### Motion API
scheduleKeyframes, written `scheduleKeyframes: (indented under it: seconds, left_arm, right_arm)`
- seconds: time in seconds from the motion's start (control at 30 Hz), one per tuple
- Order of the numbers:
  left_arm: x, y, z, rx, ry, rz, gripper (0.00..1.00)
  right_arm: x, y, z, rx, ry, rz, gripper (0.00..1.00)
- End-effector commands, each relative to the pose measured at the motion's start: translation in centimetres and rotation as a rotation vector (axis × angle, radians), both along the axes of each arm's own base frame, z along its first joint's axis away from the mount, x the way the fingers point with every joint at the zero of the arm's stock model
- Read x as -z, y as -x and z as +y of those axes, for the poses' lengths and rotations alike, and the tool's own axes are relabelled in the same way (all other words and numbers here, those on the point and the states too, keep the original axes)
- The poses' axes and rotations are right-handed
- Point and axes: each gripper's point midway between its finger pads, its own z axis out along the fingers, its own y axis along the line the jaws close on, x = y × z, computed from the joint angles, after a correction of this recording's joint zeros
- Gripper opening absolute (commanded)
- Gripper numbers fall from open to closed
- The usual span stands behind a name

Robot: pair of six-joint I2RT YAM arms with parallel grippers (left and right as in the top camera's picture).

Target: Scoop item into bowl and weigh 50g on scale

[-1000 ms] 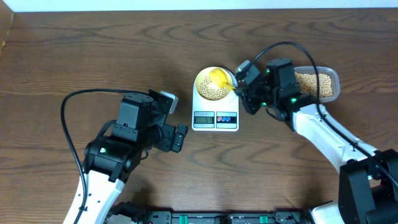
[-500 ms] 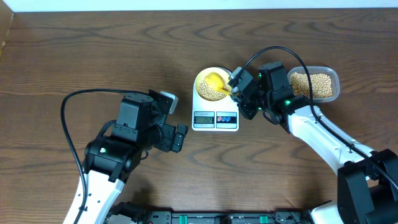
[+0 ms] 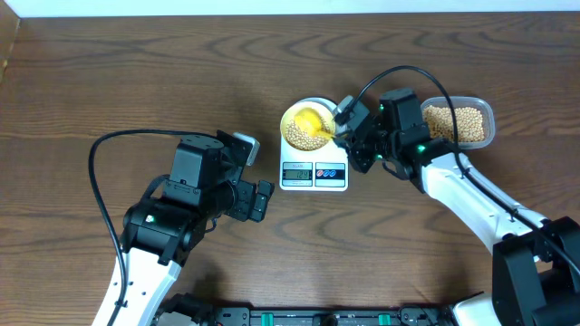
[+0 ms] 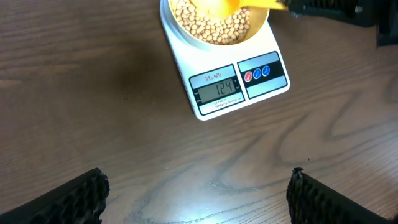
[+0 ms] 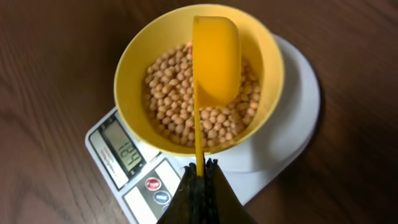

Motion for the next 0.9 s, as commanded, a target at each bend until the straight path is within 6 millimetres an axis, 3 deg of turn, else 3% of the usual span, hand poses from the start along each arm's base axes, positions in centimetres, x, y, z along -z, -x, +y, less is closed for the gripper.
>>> scheduleKeyframes:
  seconds: [0.0,0.37,0.63,0.87]
  left_arm:
    - [0.0,-0.1,0.1,-0.002,-0.008,-0.005,0.94]
    - [0.0,-0.1,0.1,-0.002,-0.008,-0.005,0.94]
    - [0.0,-0.1,0.1,-0.002,-0.008,-0.005,0.94]
    - [0.0,-0.1,0.1,-0.002,-0.008,-0.005,0.94]
  right_arm:
    - [-0.2,-0.1,0.0,0.021,-0.069,0.052,0.01]
    - [-0.6,-0.6,-0.8,0.067,-0.121,0.09,0.01]
    - [0.0,-2.7,-3.1,0.186,-0.021,0.024,0.01]
    - [-0.2,-3.0,-3.1,0.18,-0.017,0.001,0.01]
